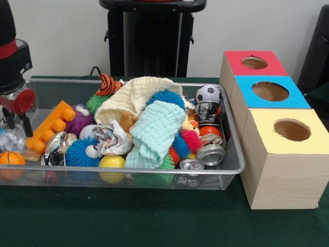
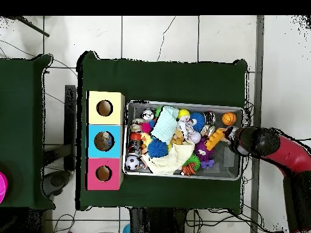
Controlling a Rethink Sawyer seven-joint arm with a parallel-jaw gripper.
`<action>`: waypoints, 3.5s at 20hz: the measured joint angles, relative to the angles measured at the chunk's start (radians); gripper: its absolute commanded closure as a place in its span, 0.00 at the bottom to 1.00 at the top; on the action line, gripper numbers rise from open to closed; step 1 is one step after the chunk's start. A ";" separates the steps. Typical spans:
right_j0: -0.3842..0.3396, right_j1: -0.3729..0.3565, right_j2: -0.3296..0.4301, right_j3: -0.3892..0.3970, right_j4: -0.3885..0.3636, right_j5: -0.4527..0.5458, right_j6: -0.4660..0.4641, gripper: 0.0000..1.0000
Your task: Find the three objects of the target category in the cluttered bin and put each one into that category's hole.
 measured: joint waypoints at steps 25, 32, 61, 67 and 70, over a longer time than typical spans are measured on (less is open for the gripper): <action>0.011 0.033 0.020 -0.256 0.000 0.196 0.000 0.00; 0.030 0.078 0.021 -0.338 0.000 0.196 0.000 0.00; 0.039 0.063 0.014 -0.243 -0.004 0.099 0.000 0.00; 0.043 0.035 0.013 -0.201 -0.004 0.097 0.000 0.00; 0.049 0.023 0.013 -0.173 -0.004 0.096 0.000 0.00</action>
